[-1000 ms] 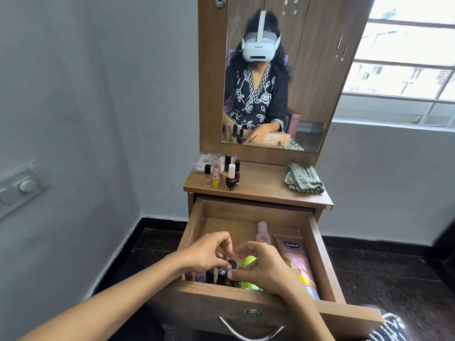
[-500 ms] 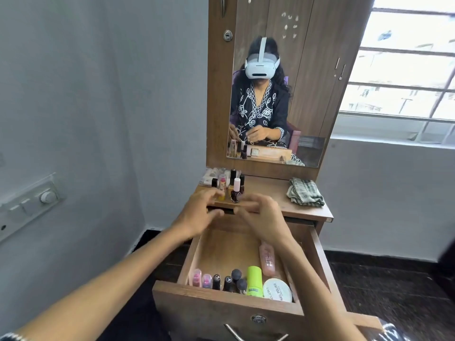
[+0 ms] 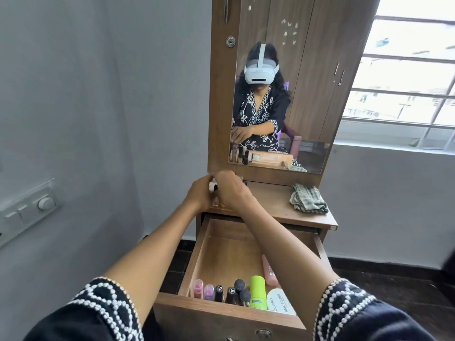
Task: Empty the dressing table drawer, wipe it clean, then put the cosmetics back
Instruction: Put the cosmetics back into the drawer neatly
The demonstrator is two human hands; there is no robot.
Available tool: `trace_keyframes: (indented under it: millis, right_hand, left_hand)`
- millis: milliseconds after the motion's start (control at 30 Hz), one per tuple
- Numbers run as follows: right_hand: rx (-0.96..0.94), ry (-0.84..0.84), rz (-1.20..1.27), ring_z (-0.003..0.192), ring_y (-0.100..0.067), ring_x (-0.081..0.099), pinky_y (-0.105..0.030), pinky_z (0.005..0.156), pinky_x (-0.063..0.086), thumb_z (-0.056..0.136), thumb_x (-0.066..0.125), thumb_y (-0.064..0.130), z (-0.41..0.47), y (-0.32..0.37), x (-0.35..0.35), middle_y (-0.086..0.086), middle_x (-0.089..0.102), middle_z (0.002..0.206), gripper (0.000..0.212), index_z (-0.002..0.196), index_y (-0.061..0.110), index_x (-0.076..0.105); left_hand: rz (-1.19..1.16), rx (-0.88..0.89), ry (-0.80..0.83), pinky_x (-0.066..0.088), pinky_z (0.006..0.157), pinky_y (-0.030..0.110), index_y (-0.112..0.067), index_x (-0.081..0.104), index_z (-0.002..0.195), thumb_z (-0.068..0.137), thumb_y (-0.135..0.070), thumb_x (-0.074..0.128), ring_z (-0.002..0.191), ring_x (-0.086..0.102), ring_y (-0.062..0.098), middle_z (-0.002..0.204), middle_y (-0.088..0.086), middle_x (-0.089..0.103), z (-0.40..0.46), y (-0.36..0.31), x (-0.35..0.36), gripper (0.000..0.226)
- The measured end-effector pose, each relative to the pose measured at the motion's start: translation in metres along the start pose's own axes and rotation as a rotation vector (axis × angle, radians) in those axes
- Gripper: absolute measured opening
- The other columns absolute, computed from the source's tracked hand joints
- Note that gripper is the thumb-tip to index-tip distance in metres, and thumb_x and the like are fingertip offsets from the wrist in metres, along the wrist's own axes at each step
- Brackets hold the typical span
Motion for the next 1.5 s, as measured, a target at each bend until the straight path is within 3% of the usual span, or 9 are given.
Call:
trace_keyframes:
  millis: [200,367,533,633,800,900,1067,1333,1500]
  right_hand:
    - [0.011,-0.029,-0.091,0.104,-0.034,0.061,-0.034,0.077,0.048,0.084,0.052,-0.011,0.001,-0.001,0.001,-0.018,0.063,0.111,0.031,0.112,0.0,0.061]
    - [0.024,-0.018,-0.118,0.106,-0.036,0.058,-0.05,0.095,0.045,0.083,0.056,-0.011,0.001,-0.002,-0.003,-0.018,0.064,0.11,0.033,0.111,0.003,0.062]
    - [0.02,-0.108,-0.032,0.095,-0.034,0.062,-0.035,0.071,0.048,0.083,0.046,-0.015,-0.021,-0.005,-0.017,-0.018,0.064,0.103,0.031,0.105,-0.002,0.064]
    - [0.022,-0.172,0.095,0.089,-0.034,0.062,-0.037,0.071,0.052,0.08,0.043,-0.015,-0.05,-0.015,-0.016,-0.018,0.064,0.099,0.033,0.101,-0.003,0.066]
    - [0.112,-0.09,0.228,0.096,-0.024,0.063,-0.025,0.072,0.046,0.083,0.059,0.001,-0.096,-0.043,0.032,-0.01,0.067,0.103,0.025,0.101,0.014,0.072]
    - [0.153,-0.068,0.285,0.094,-0.017,0.064,-0.019,0.068,0.043,0.085,0.06,0.006,-0.117,-0.05,0.061,-0.002,0.069,0.103,0.022,0.098,0.019,0.073]
    - [0.187,-0.01,0.434,0.084,-0.014,0.066,-0.029,0.074,0.054,0.083,0.056,0.011,-0.133,-0.041,0.089,0.002,0.073,0.087,0.023,0.1,0.018,0.07]
    - [0.094,0.019,0.407,0.079,-0.013,0.065,-0.026,0.071,0.053,0.081,0.065,0.019,-0.136,-0.029,0.099,0.002,0.071,0.093,0.018,0.097,0.022,0.072]
    - [0.051,0.049,0.43,0.076,-0.012,0.066,-0.022,0.071,0.053,0.081,0.067,0.018,-0.137,-0.027,0.101,0.0,0.073,0.091,0.016,0.096,0.019,0.074]
  left_hand:
    - [-0.006,-0.009,-0.011,0.045,0.082,0.028,-0.012,0.06,0.113,0.087,-0.008,0.06,0.102,0.06,0.026,0.114,0.01,0.065,0.003,0.01,0.01,0.026]
    - [-0.015,0.001,-0.023,0.05,0.087,0.035,-0.01,0.058,0.107,0.086,-0.008,0.061,0.099,0.061,0.026,0.11,0.01,0.065,-0.004,0.013,0.007,0.022]
    - [-0.024,0.058,-0.03,0.047,0.081,0.027,-0.014,0.057,0.097,0.087,-0.005,0.06,0.092,0.059,0.018,0.103,0.004,0.064,-0.02,-0.001,-0.012,0.014]
    - [-0.055,0.087,0.002,0.048,0.076,0.026,-0.021,0.056,0.093,0.085,-0.009,0.063,0.083,0.061,0.014,0.095,-0.002,0.064,-0.046,-0.004,-0.025,0.016]
    - [-0.024,0.093,0.125,0.046,0.085,0.029,-0.033,0.058,0.088,0.081,-0.018,0.069,0.093,0.061,0.008,0.094,-0.012,0.065,-0.103,0.012,-0.019,0.02]
    - [-0.035,0.072,0.179,0.047,0.083,0.022,-0.042,0.055,0.081,0.08,-0.016,0.07,0.089,0.062,-0.002,0.088,-0.019,0.066,-0.126,0.027,-0.01,0.03]
    - [-0.062,0.046,0.192,0.043,0.08,0.007,-0.038,0.058,0.088,0.081,-0.013,0.068,0.089,0.06,-0.009,0.089,-0.02,0.064,-0.141,0.039,0.007,0.028]
    - [0.039,0.066,0.208,0.044,0.074,0.009,-0.032,0.06,0.102,0.087,-0.017,0.062,0.08,0.061,-0.012,0.088,-0.015,0.069,-0.149,0.049,0.023,0.022]
    - [0.091,0.011,0.267,0.046,0.075,0.014,-0.029,0.061,0.104,0.088,-0.016,0.06,0.083,0.062,-0.003,0.094,-0.01,0.069,-0.15,0.056,0.03,0.02]
Point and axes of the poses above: each hand's wrist, its own z-axis towards the middle knuckle, its own x-axis out of the palm, y = z × x, the point moved 6 cm from there along z, towards the middle knuckle
